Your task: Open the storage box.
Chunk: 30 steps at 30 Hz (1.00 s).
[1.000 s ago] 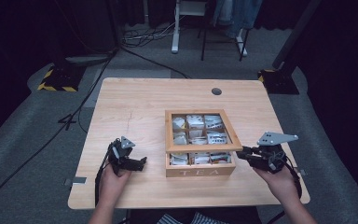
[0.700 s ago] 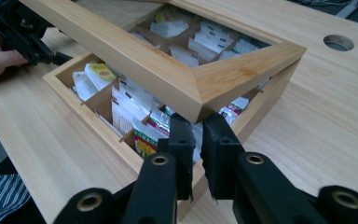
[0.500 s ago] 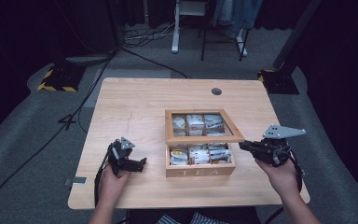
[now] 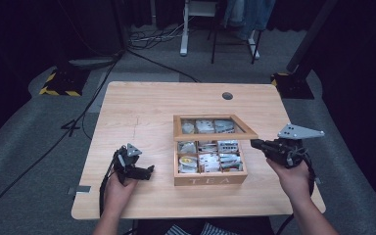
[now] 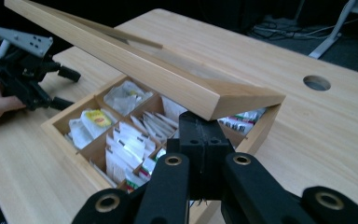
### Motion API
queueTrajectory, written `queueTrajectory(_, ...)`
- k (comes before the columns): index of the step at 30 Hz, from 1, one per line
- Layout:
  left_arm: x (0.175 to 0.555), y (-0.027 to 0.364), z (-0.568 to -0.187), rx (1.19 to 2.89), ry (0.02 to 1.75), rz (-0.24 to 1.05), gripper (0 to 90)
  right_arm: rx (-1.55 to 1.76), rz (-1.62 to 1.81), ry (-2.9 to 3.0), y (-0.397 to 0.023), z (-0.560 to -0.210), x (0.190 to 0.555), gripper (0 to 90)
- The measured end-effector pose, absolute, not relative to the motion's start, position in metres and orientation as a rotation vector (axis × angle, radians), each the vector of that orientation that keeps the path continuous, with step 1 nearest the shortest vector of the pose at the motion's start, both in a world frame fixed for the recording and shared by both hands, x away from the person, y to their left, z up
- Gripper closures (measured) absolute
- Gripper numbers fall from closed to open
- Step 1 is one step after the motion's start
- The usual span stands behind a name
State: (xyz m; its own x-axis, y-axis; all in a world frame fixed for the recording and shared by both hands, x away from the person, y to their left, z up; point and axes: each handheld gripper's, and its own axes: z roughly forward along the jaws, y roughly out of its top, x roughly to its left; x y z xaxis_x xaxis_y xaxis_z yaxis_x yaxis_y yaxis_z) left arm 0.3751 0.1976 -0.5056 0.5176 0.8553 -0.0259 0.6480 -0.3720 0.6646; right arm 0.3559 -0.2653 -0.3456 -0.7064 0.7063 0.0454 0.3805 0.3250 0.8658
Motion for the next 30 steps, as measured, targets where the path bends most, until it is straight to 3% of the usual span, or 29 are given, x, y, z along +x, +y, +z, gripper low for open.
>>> queueTrajectory(30,0.375,0.198,-0.505,2.139,1.22,0.431,0.3,0.896,1.286,1.887,-0.24,-0.34,0.359,90.0)
